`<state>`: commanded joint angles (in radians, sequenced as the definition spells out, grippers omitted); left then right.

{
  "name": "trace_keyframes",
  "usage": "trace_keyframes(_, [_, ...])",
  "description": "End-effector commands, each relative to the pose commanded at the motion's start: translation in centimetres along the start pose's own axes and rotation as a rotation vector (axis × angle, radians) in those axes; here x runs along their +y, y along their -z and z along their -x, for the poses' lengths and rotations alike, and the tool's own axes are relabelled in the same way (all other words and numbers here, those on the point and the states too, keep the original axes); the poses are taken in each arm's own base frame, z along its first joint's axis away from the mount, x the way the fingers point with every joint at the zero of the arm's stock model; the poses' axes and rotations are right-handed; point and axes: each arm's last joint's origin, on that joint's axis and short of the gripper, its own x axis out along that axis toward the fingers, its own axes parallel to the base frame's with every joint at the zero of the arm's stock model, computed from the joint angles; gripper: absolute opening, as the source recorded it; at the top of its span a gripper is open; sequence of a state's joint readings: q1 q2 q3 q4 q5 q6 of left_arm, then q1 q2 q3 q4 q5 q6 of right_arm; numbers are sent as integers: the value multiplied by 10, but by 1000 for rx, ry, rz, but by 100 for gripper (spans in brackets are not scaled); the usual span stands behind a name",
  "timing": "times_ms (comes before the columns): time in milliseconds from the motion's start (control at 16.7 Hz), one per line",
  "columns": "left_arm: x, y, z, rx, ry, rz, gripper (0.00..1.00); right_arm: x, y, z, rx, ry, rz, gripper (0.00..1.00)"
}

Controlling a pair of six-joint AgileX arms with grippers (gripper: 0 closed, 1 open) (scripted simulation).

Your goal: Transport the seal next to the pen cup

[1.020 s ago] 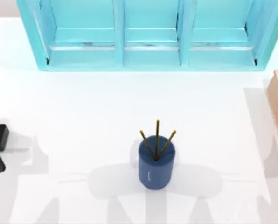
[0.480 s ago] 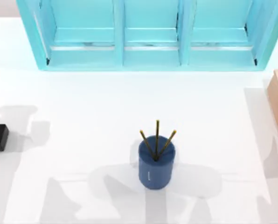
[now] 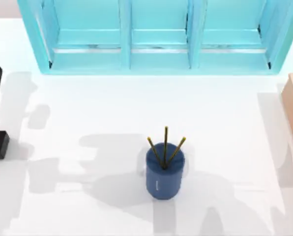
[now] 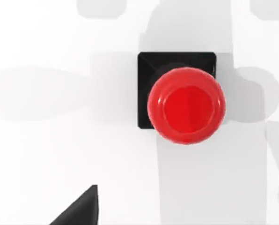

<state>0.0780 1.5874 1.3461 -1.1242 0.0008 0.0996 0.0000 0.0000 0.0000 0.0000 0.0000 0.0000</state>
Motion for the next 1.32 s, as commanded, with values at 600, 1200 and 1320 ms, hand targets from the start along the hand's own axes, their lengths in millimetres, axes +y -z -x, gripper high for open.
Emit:
trace_keyframes(600, [10, -43, -27, 205, 20, -2, 100, 0, 0, 0, 0, 0, 0, 100])
trace_keyframes(1200, [9, -34, -97, 194, 19, -2, 100, 0, 0, 0, 0, 0, 0, 100])
trace_keyframes(1320, [9, -27, -116, 199, 19, -2, 100, 0, 0, 0, 0, 0, 0, 100])
